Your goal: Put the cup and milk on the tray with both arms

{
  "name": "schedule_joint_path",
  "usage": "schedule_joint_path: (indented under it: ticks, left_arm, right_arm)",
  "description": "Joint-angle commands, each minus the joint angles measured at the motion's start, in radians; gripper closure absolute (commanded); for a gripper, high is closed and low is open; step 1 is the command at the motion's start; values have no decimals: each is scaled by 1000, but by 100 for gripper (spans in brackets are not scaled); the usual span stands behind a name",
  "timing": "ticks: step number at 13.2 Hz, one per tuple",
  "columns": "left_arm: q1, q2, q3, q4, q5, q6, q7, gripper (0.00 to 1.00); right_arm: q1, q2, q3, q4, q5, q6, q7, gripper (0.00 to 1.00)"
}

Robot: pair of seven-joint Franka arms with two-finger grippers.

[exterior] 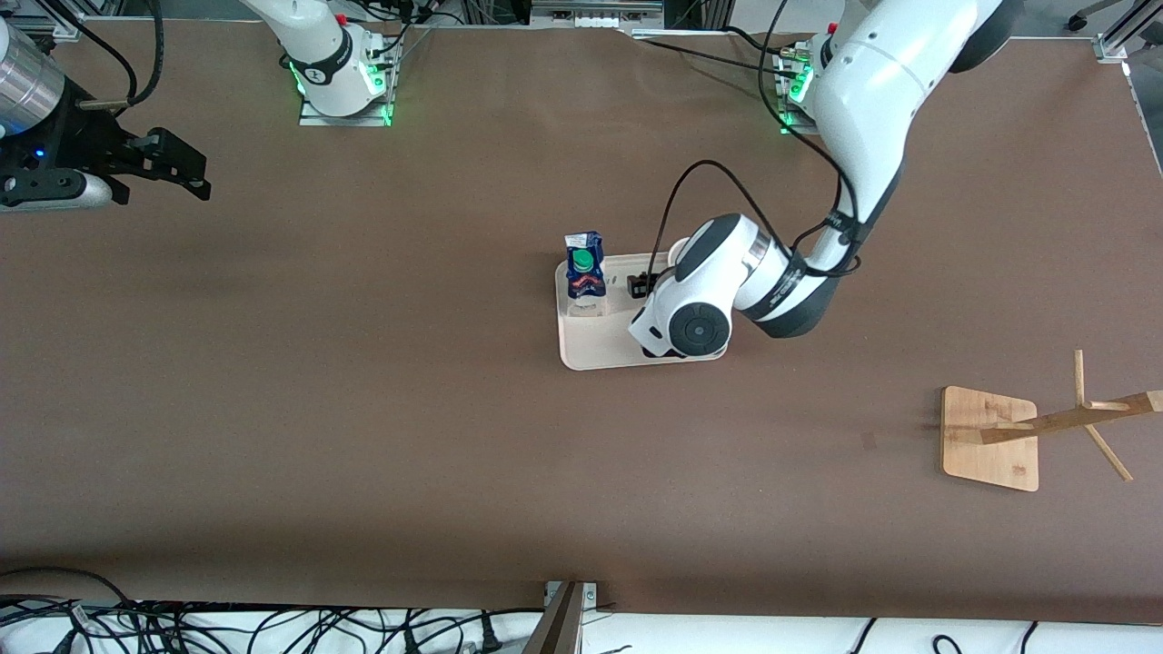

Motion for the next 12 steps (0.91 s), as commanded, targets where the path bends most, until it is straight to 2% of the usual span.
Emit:
schedule_joint_path:
  ticks: [1, 2, 4, 6, 9, 10, 12]
  left_arm:
    - [30, -183, 2, 0, 127, -76, 5, 0]
    - [52, -222, -1, 1, 126, -77, 22, 0]
    - [98, -293, 3, 3, 126, -77, 176, 0]
    - [174, -378, 5, 3, 124, -75, 324, 0]
    - [329, -440, -6, 18, 113, -84, 494, 0]
    - [343, -471, 22, 0, 106, -80, 564, 0]
    - [312, -584, 152, -132, 22, -32, 605, 0]
  right_arm:
    - [-5, 5, 7, 16, 8, -4, 1, 0]
    - [-5, 5, 7, 16, 6, -6, 1, 0]
    - [-5, 5, 7, 15, 8, -13, 1, 0]
    - [-5, 5, 5, 16, 6, -15, 1, 0]
    - [-5, 5, 7, 16, 6, -15, 1, 0]
    - [-5, 5, 5, 16, 6, -15, 1, 0]
    - [-5, 5, 7, 16, 6, -15, 1, 0]
